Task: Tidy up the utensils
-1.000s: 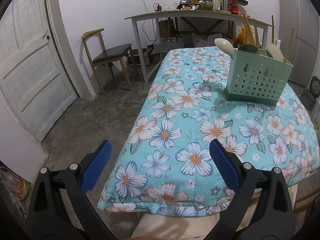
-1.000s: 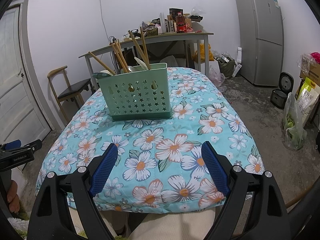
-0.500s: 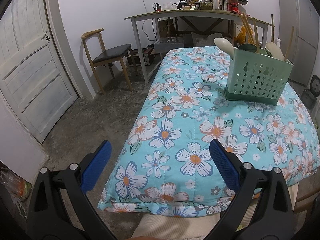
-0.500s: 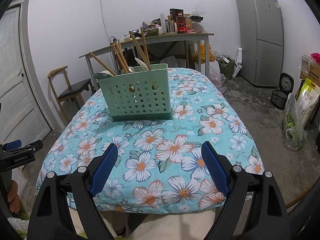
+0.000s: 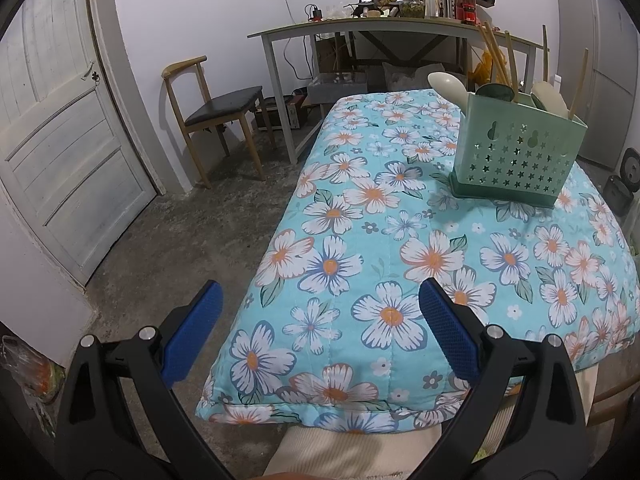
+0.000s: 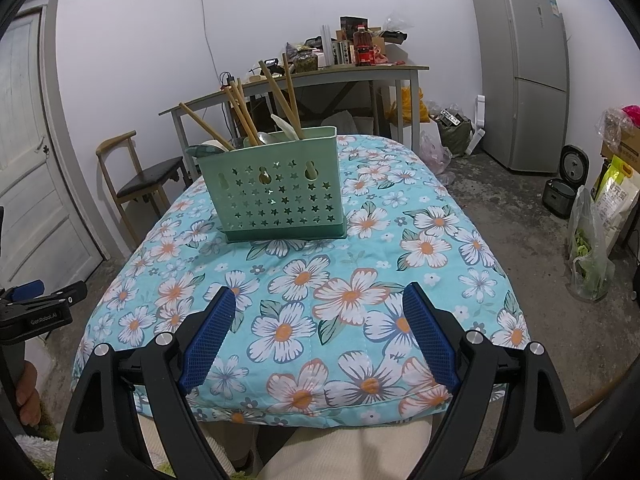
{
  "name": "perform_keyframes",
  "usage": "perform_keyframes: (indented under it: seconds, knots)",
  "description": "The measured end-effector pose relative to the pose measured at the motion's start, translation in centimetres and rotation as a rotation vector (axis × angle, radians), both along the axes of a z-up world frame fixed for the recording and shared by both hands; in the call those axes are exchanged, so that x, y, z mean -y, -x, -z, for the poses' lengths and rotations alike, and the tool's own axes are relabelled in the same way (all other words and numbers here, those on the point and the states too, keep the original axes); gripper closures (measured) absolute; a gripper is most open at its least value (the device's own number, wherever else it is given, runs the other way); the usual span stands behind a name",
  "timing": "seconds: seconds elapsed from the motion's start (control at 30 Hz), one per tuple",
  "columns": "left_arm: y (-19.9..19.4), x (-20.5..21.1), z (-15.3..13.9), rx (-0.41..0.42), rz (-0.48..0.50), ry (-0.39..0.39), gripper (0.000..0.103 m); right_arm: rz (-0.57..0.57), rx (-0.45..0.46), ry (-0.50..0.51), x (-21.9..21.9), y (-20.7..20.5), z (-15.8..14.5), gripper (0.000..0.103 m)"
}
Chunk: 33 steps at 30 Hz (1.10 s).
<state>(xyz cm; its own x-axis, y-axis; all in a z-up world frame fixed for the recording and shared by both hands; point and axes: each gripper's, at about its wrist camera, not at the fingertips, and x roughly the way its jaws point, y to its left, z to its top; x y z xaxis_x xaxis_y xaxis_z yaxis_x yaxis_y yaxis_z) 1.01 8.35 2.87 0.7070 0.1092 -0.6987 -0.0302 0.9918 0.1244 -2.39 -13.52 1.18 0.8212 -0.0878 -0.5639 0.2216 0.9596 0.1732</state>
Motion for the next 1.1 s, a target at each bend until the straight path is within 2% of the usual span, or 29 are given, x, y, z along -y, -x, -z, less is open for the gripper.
perform_keyframes:
  seconds: [1.1]
  knots:
    - [0.00, 0.20, 0.05, -0.003, 0.001, -0.005, 0.008, -0.002, -0.001, -0.001, -0.04, -0.02, -0.04, 0.020]
